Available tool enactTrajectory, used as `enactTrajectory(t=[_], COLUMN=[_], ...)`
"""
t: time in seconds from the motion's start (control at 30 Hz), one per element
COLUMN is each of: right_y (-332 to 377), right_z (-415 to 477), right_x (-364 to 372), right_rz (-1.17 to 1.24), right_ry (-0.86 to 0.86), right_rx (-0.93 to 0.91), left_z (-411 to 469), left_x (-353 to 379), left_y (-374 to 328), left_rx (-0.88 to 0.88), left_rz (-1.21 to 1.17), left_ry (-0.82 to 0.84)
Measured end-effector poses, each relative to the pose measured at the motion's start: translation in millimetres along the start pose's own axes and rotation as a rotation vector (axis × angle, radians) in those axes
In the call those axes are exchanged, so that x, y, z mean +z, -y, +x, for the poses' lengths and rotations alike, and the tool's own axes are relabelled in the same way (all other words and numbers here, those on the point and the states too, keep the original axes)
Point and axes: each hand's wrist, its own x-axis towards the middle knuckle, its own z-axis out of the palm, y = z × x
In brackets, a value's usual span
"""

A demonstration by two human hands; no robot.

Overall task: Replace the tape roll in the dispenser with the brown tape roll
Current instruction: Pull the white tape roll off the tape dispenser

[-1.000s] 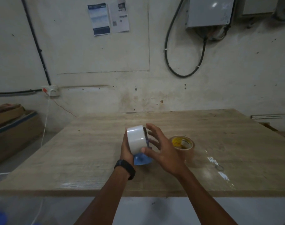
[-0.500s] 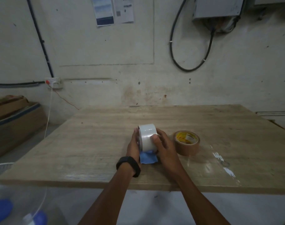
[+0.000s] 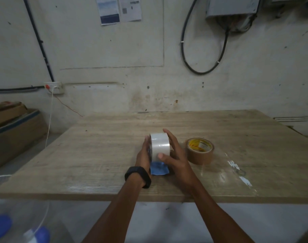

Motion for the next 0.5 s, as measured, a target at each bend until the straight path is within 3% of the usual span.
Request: enactTrajectory(t=[0.2,0.3,0.5], right_y=[-3.2,-4.4,1.0], right_z=[2.4,2.9,1.2], right_x=[3.0,2.0,3.1], right_rz=[0.025,0.04,-0.001], right_ry=[-0.071,-0.046,-0.082], right_rx=[0.02,0.023,0.008], left_z=[-8.6,-6.3,-2.6], left_x=[3.7,2.7,0.0], left_y=[-4.9,-3.2,1.0], left_rx=[-0.004,-0.057,0.078], left_rz=[-0.019,-0.053,0.016], left_ry=[-0.005,0.069,0.02])
